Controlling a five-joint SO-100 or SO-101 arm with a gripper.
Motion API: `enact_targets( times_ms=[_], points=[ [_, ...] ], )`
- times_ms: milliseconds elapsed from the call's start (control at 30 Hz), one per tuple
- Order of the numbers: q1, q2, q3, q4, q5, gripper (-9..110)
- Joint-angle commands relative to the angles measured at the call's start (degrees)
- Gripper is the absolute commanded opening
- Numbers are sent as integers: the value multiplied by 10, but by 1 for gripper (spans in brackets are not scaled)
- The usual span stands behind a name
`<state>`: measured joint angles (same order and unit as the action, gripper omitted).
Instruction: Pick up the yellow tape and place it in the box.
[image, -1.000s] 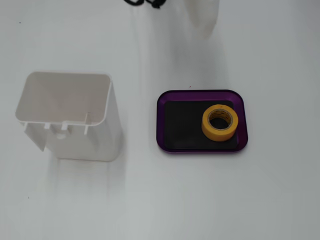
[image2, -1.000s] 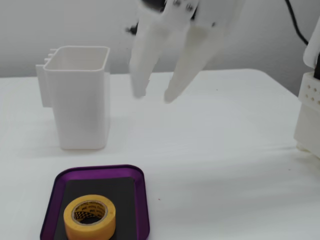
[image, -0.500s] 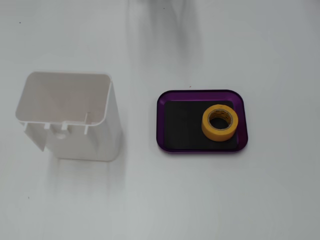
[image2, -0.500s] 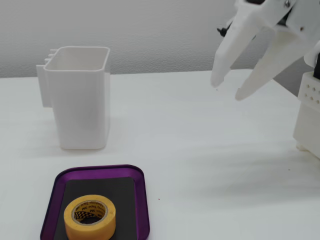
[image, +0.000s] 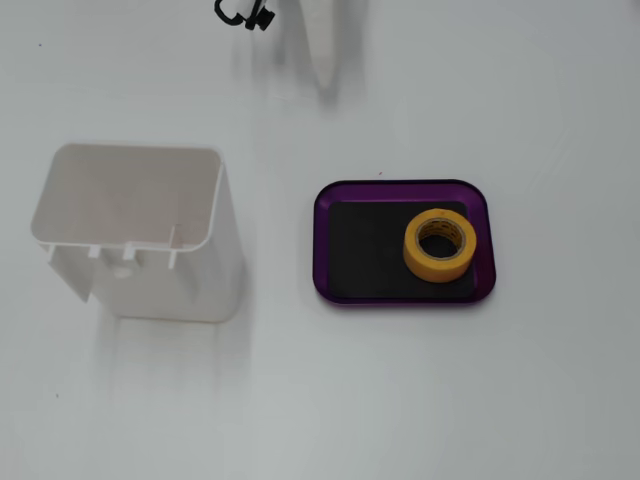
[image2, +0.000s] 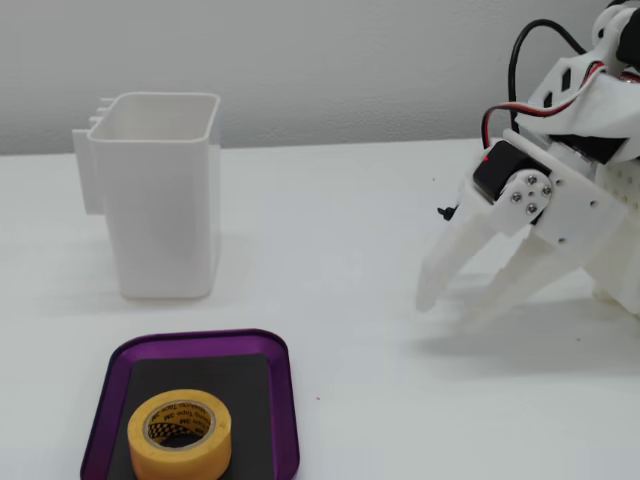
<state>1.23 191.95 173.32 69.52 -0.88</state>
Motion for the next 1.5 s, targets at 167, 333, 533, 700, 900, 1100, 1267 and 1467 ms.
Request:
enact_targets(
  times_ms=[167,333,533,700,900,1100,1267,1467],
  points=[
    [1,52,15,-1,3,0],
    [0,52,16,-1,-3,0],
    [0,53,15,-2,-3,0],
    [0,53,15,-2,-4,0],
    [0,53,15,-2,-4,0],
    [0,53,15,-2,-4,0],
    [0,53,15,-2,-4,0],
    [0,53,15,-2,-4,0]
  ],
)
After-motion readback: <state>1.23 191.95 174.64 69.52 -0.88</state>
